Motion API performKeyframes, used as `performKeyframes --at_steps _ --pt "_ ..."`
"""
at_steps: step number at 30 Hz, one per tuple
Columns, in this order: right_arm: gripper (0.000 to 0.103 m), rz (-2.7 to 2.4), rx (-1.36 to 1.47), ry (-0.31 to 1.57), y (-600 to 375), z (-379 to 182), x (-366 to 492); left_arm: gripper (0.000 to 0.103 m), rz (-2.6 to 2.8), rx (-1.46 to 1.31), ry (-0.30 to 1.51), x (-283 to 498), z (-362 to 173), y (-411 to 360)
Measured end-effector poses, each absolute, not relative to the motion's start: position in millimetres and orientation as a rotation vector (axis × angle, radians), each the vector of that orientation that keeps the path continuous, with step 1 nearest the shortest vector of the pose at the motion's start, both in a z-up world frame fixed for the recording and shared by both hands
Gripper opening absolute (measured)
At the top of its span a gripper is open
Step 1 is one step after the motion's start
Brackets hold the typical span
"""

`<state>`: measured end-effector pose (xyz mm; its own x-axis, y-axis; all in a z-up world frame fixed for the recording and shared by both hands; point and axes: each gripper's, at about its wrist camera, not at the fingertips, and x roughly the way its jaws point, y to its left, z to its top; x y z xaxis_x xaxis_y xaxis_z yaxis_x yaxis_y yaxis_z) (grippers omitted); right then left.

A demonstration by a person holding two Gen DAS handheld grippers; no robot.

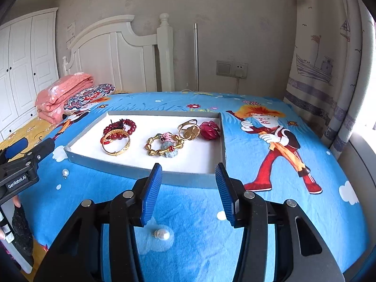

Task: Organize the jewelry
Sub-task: 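Withdraw both tools and move the right tool over the pearl earring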

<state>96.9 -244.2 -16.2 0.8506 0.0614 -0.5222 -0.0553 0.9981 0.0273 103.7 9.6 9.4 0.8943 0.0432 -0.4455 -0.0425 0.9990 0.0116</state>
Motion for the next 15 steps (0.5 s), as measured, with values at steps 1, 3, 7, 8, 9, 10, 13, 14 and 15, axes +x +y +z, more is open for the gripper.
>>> performKeyframes --at_steps 1,3,7,8,9,10,13,14,15 --pt "0.046 0.060 0.015 0.554 -244.5 -19.4 93.4 0.098 0.042 0.005 0.469 99.3 4.9 10.2" --pt "0.046 0.060 0.011 0.565 -243.3 -26.3 86.8 0.098 0.040 0.024 0.484 91.0 -4.3 9.0" --pt "0.049 0.064 0.008 0.587 -240.9 -39.4 74.9 0.098 0.031 0.052 0.501 76.2 -20.3 6.5" --pt "0.049 0.065 0.011 0.586 -240.7 -41.2 71.8 0.098 0.028 0.057 0.503 73.3 -24.4 5.5" --pt "0.049 0.069 0.017 0.586 -240.3 -42.5 69.1 0.098 0.023 0.065 0.505 69.4 -28.0 4.7" --pt "0.049 0.077 0.020 0.588 -240.0 -44.3 66.7 0.098 0.018 0.074 0.509 67.1 -32.2 3.4" --pt "0.049 0.095 0.002 0.595 -233.8 -50.4 59.7 0.098 0.010 0.097 0.522 63.0 -41.2 1.0" --pt "0.049 0.100 -0.004 0.600 -231.4 -52.9 58.4 0.098 0.009 0.098 0.526 61.6 -43.7 1.2" --pt "0.049 0.105 -0.007 0.604 -229.4 -55.3 57.5 0.098 0.009 0.095 0.530 61.2 -45.7 1.4"
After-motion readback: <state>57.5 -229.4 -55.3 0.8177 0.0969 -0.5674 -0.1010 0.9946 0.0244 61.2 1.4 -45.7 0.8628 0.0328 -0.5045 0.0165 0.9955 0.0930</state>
